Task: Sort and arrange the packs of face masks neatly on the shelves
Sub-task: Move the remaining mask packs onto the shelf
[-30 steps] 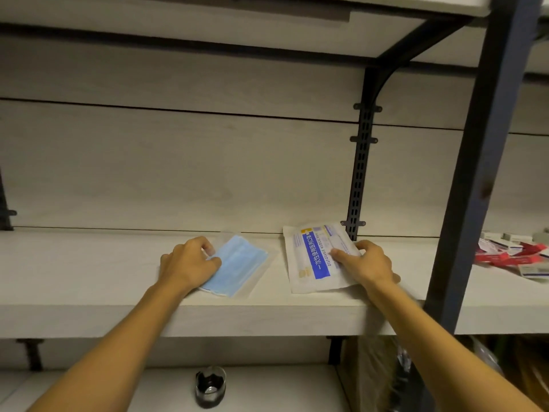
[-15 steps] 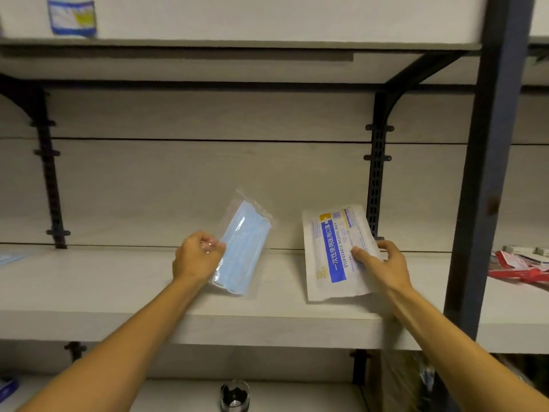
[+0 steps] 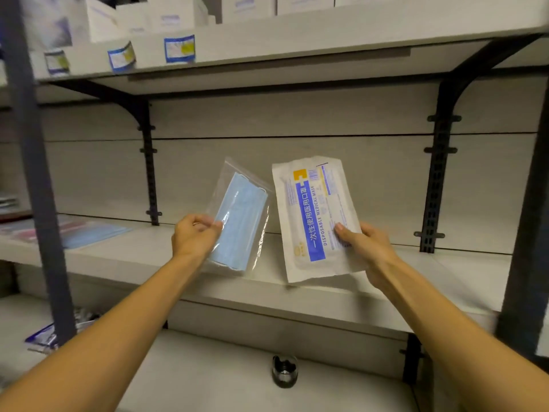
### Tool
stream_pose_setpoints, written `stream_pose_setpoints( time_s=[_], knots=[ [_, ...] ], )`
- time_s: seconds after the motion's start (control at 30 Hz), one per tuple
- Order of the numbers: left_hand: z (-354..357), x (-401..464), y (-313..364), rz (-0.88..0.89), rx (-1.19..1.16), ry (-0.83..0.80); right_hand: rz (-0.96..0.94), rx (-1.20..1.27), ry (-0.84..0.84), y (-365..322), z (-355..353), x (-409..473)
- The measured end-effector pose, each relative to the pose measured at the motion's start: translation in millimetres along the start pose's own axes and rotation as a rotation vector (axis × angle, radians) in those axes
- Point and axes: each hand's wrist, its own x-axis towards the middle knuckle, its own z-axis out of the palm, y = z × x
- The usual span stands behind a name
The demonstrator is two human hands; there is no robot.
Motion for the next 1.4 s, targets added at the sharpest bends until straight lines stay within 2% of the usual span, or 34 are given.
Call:
stream_pose_setpoints(
  time_s=[0.2,0.4,1.03,1.23,1.4],
  knots=[
    [-67.1,13.7,-17.1,-0.005,0.052,0.054,0.002,0.026,-0.13,-5.7,62.1,-5.9],
    [-147.7,37.2,-41.3,-0.031,0.112,0.178,0.003,-0.024,-0.246,-2.5,146.3,-16.6],
    [-441.8,125.1,-126.2,-0.053,0.117,0.434,-0.128,-0.174,-0.372,19.6,456.5,-87.5],
    [-501.6,153.4,-152.6,-0.092,0.112,0.476,-0.153,-0.194,-0.41,26.8,526.7,-97.1],
    [-517.9,177.5,-170.1,-0.114,0.099,0.494,-0.177,-0.194,-0.432,29.3,570.0,-93.7]
  ],
)
